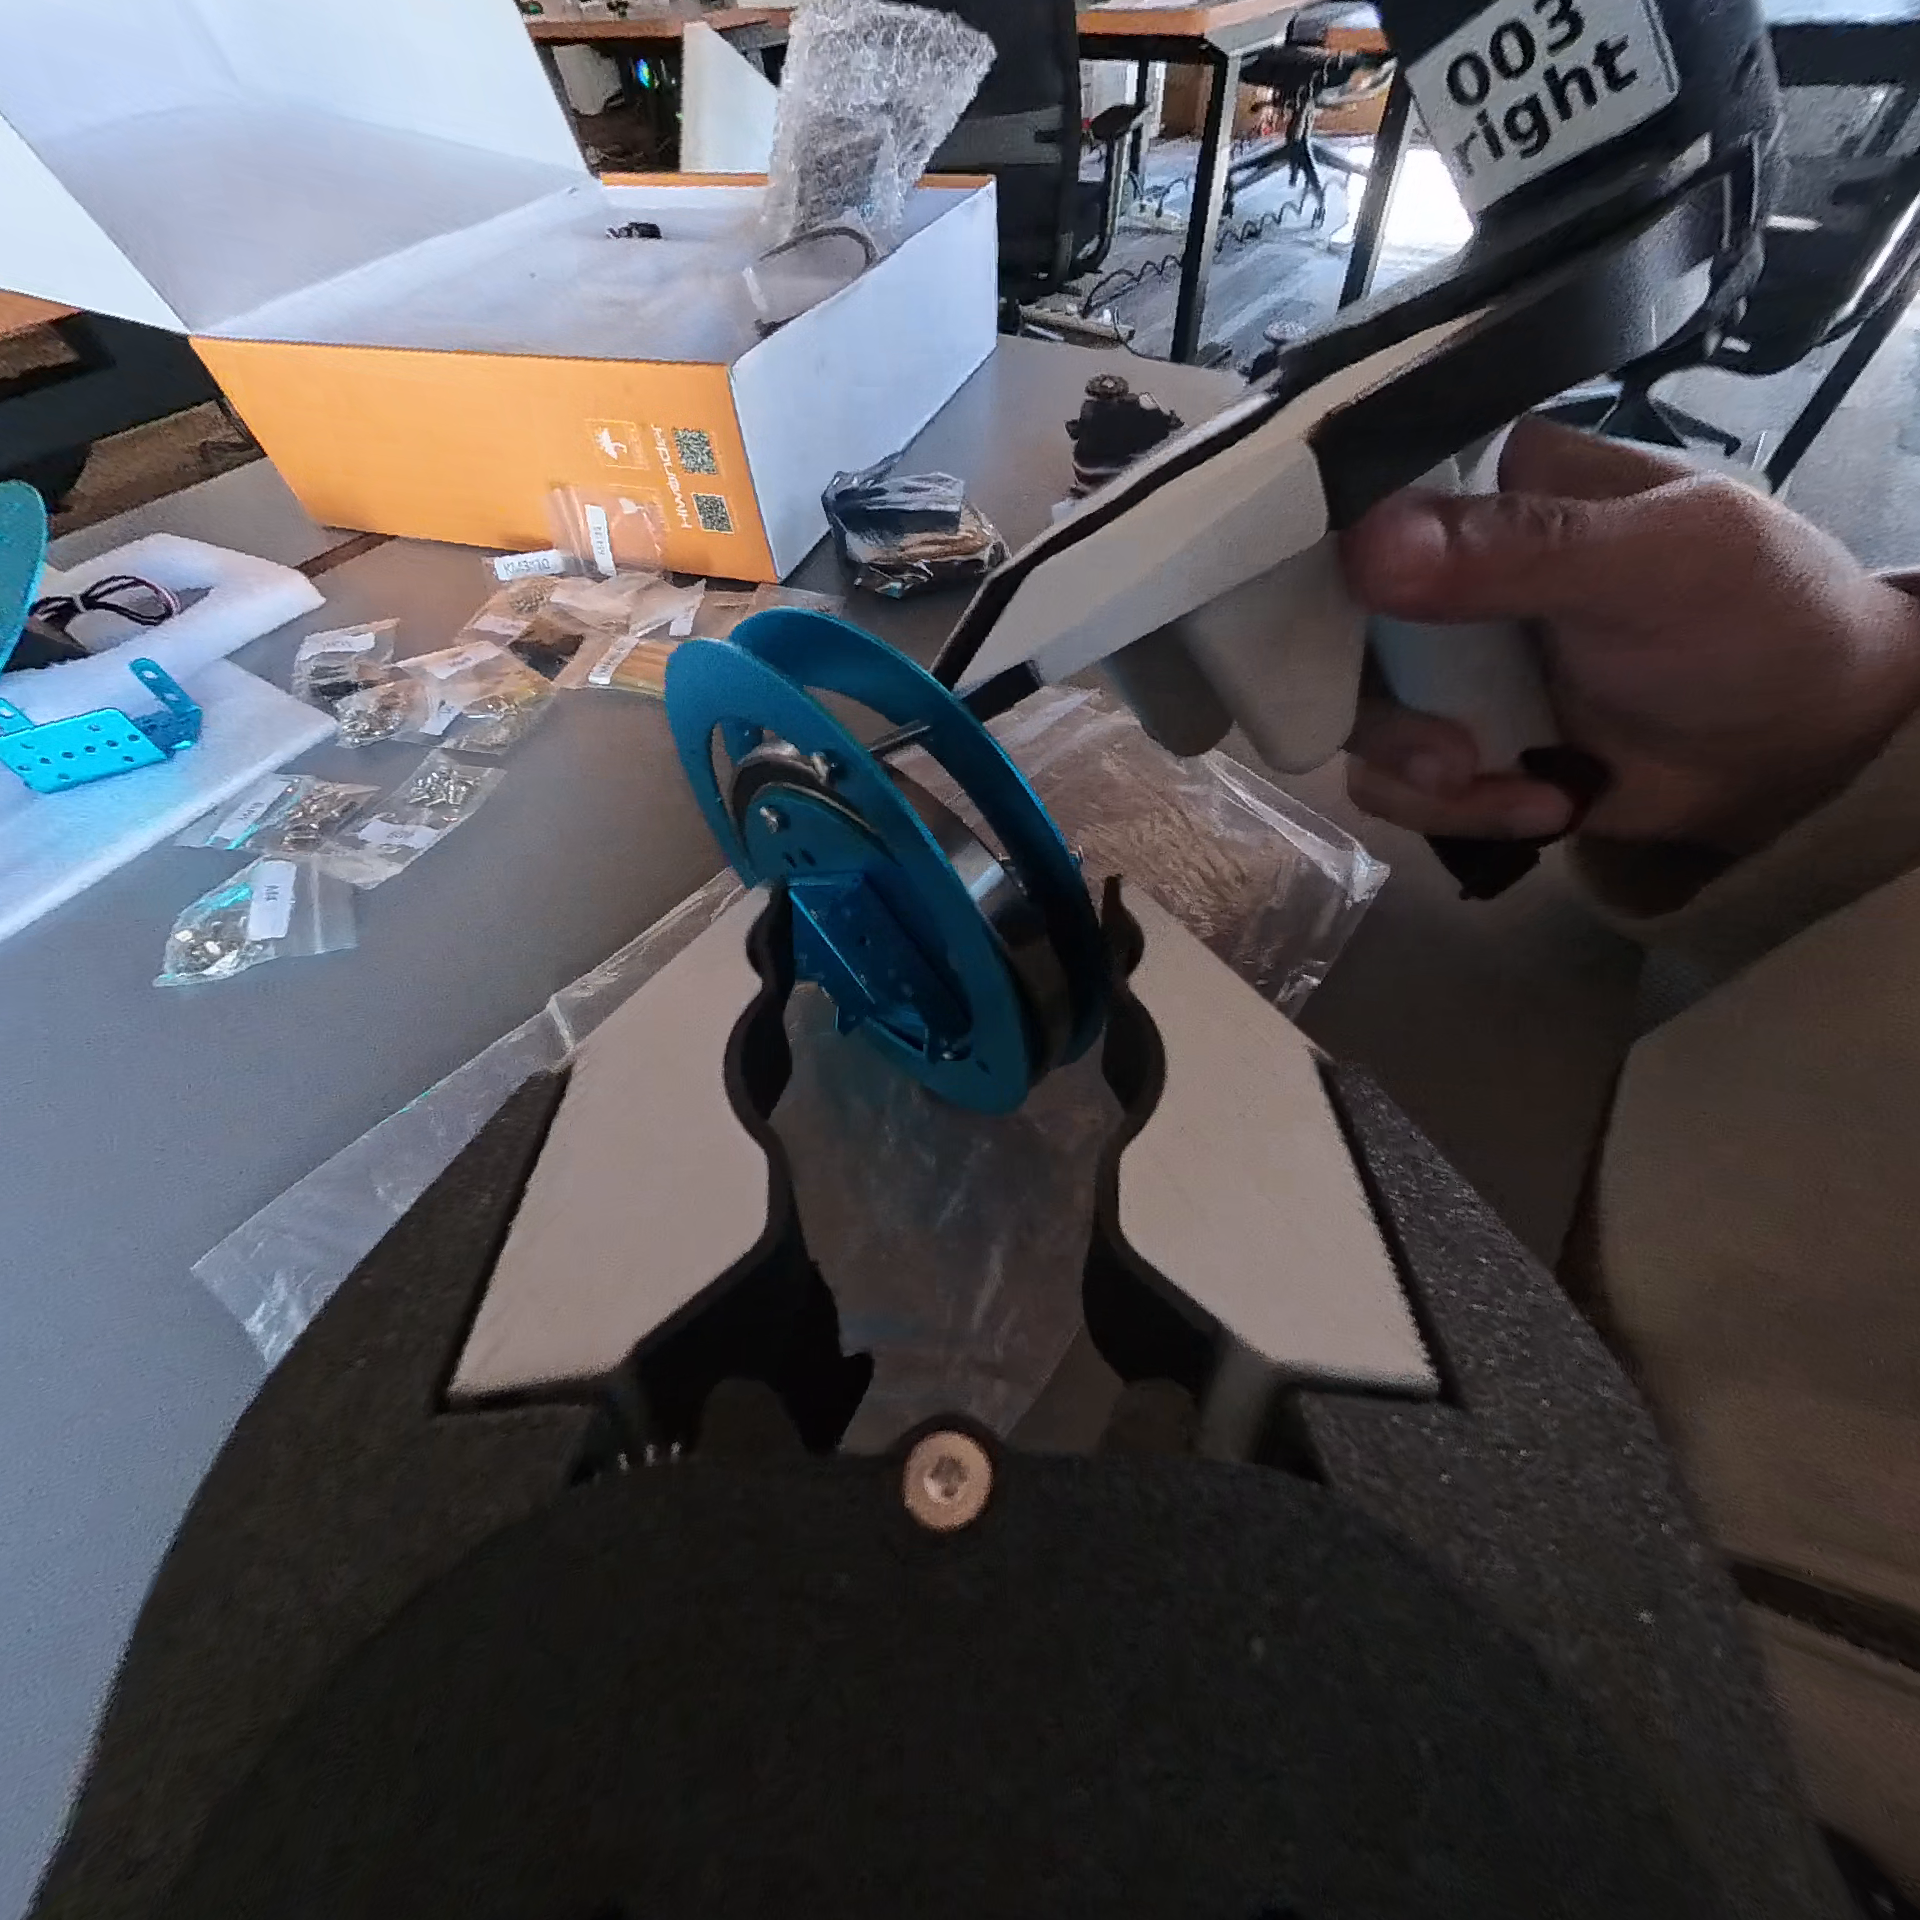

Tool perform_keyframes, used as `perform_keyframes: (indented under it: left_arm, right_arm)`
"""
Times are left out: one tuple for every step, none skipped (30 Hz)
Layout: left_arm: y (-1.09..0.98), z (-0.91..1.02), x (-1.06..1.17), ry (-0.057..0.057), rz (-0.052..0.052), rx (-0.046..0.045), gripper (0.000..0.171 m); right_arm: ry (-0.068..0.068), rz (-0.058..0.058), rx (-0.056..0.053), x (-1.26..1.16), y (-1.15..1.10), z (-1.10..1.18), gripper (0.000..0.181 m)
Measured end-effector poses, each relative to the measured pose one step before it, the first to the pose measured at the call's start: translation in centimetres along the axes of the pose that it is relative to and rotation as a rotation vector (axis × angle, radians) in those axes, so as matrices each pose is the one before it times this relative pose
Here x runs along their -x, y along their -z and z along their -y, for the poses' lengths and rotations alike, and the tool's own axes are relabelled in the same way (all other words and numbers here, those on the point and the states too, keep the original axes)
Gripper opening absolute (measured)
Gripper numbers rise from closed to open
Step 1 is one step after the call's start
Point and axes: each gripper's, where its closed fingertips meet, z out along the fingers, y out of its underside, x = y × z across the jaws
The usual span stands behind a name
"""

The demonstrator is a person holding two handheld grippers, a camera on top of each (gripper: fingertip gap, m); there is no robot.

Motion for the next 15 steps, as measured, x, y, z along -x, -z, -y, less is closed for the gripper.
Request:
perform_keyframes:
  left_arm:
    - [0.098,0.084,-0.144,-0.0261,0.0063,0.00103,0.051]
    - [0.102,0.038,0.079,-0.0309,0.0212,0.00572,0.049]
    - [0.125,0.083,0.079,-0.0177,0.0183,0.00350,0.042]
    - [0.113,0.092,0.098,-0.0137,0.0169,-0.00286,0.037]
    - [0.038,0.049,0.155,-0.0145,0.0197,-0.00291,0.034]
    - [-0.074,-0.079,0.139,-0.0086,0.0192,0.00410,0.034]
    - [-0.184,-0.093,-0.242,-0.0014,-0.0043,0.00505,0.035]
    - [-0.245,-0.051,-0.266,0.0102,-0.0082,0.00350,0.036]
    - [-0.270,-0.067,0.014,0.0089,0.0068,0.00559,0.038]
    - [-0.115,-0.045,0.411,-0.0135,0.0262,0.00629,0.031]
    - [-0.005,-0.147,0.590,-0.0340,0.0287,0.01557,0.021]
    - [-0.009,-0.188,0.348,-0.0056,0.0062,0.01924,0.018]
    - [-0.044,-0.159,0.301,0.0204,-0.0054,0.01700,0.016]
    - [-0.041,0.017,0.167,0.0207,-0.0193,-0.00007,0.015]
    - [-0.014,0.032,0.298,0.0208,-0.0142,-0.00026,0.014]
  right_arm:
    - [0.0066,-0.0123,0.0011,-0.089,0.135,0.036,0.004]
    - [0.0030,-0.0084,0.0032,-0.053,0.131,0.012,0.004]
    - [0.0015,-0.0081,0.0017,-0.058,0.113,-0.001,0.004]
    - [-0.0007,-0.0086,-0.0049,-0.078,0.126,0.081,0.005]
    - [-0.0053,-0.0020,-0.0025,-0.026,0.108,0.026,0.004]
    - [-0.0101,0.0049,-0.0005,0.068,0.043,-0.033,0.004]
    - [-0.0101,0.0041,-0.0024,0.120,-0.079,-0.052,0.004]
    - [-0.0045,0.0014,-0.0026,0.167,-0.191,-0.065,0.004]
    - [0.0008,-0.0002,-0.0008,0.215,-0.284,-0.096,0.004]
    - [0.0086,-0.0074,-0.0007,0.153,-0.280,-0.058,0.004]
    - [0.0226,-0.0242,-0.0081,-0.102,-0.116,0.106,0.003]
    - [0.0216,-0.0144,0.0025,-0.023,-0.074,0.030,0.004]
    - [0.0108,-0.0073,0.0044,0.035,-0.097,0.009,0.004]
    - [0.0083,-0.0075,0.0054,0.037,-0.128,0.001,0.005]
    - [0.0120,-0.0181,-0.0018,-0.100,-0.146,0.116,0.004]
